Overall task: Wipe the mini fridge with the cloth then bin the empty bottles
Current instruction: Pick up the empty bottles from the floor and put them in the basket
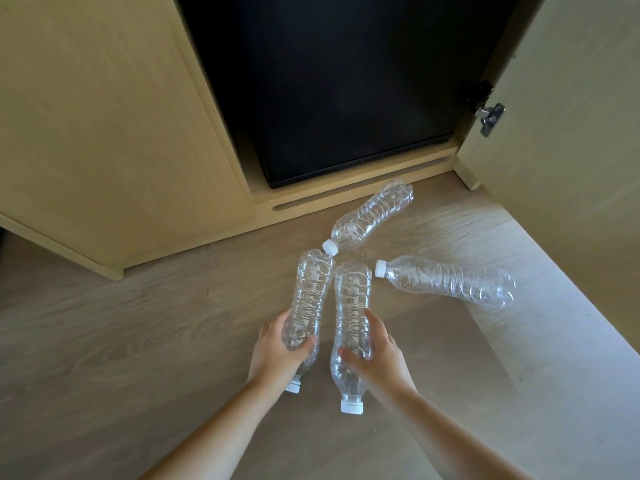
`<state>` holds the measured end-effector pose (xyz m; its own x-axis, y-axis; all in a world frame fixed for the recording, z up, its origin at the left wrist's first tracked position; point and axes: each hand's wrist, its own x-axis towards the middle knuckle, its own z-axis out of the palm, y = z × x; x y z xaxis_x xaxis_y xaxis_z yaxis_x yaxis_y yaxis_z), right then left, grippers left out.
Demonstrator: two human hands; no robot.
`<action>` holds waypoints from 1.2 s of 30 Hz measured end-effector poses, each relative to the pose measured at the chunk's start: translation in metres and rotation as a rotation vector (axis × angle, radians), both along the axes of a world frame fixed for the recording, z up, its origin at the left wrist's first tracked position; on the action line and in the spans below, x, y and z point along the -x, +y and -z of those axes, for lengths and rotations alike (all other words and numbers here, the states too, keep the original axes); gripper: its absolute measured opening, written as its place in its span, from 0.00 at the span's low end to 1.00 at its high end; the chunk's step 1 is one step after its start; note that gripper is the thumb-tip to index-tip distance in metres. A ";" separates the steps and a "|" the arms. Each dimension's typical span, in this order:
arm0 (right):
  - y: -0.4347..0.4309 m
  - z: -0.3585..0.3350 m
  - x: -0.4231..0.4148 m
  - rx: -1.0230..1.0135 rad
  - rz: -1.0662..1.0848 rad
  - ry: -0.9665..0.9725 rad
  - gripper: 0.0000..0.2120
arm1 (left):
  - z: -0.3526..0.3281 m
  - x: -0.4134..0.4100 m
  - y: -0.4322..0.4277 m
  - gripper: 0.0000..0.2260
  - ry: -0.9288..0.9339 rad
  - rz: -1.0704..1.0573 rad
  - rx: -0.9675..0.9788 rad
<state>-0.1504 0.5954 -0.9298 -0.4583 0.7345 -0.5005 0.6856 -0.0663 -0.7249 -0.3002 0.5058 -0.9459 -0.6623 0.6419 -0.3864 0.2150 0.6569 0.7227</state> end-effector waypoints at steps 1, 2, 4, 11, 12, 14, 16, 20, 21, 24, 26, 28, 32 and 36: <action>0.000 0.000 -0.001 0.004 -0.006 0.003 0.38 | -0.001 0.000 0.000 0.29 -0.003 -0.004 0.002; -0.001 0.000 -0.001 0.007 -0.010 0.006 0.38 | -0.002 0.000 0.000 0.29 -0.006 -0.008 0.005; -0.002 0.000 -0.002 0.013 -0.010 0.018 0.38 | -0.003 0.000 -0.001 0.29 -0.015 -0.020 0.009; 0.000 -0.002 -0.001 0.007 0.000 0.089 0.37 | -0.005 0.005 -0.006 0.27 -0.094 -0.120 -0.020; 0.000 -0.003 -0.001 0.006 0.004 0.101 0.37 | -0.007 0.006 -0.006 0.27 -0.102 -0.141 -0.036; 0.003 -0.006 -0.001 0.010 0.013 0.122 0.37 | -0.013 0.008 -0.005 0.27 -0.115 -0.182 -0.070; 0.006 -0.009 0.000 0.004 0.023 0.147 0.37 | -0.021 0.010 -0.003 0.25 -0.136 -0.211 -0.132; 0.016 -0.017 0.005 -0.015 0.068 0.210 0.37 | -0.039 0.011 0.004 0.22 -0.180 -0.246 -0.266; 0.020 -0.020 0.006 -0.028 0.081 0.220 0.36 | -0.043 0.012 0.006 0.23 -0.190 -0.257 -0.288; 0.034 -0.035 0.008 -0.070 0.110 0.258 0.32 | -0.055 0.018 0.013 0.23 -0.200 -0.267 -0.347; 0.044 -0.049 0.007 -0.091 0.126 0.268 0.34 | -0.064 0.021 0.019 0.23 -0.189 -0.251 -0.372; 0.054 -0.068 0.006 -0.110 0.150 0.265 0.34 | -0.076 0.021 0.026 0.25 -0.178 -0.226 -0.385; 0.066 -0.118 -0.001 -0.105 0.277 0.307 0.34 | -0.114 0.015 0.042 0.25 -0.172 -0.207 -0.396; 0.062 -0.191 -0.008 -0.069 0.353 0.356 0.32 | -0.174 0.008 0.049 0.23 -0.187 -0.232 -0.393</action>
<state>-0.1422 0.6571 -0.7392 -0.3098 0.9012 -0.3031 0.3395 -0.1929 -0.9206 -0.3080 0.5545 -0.7722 -0.7473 0.6071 -0.2701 -0.0613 0.3418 0.9378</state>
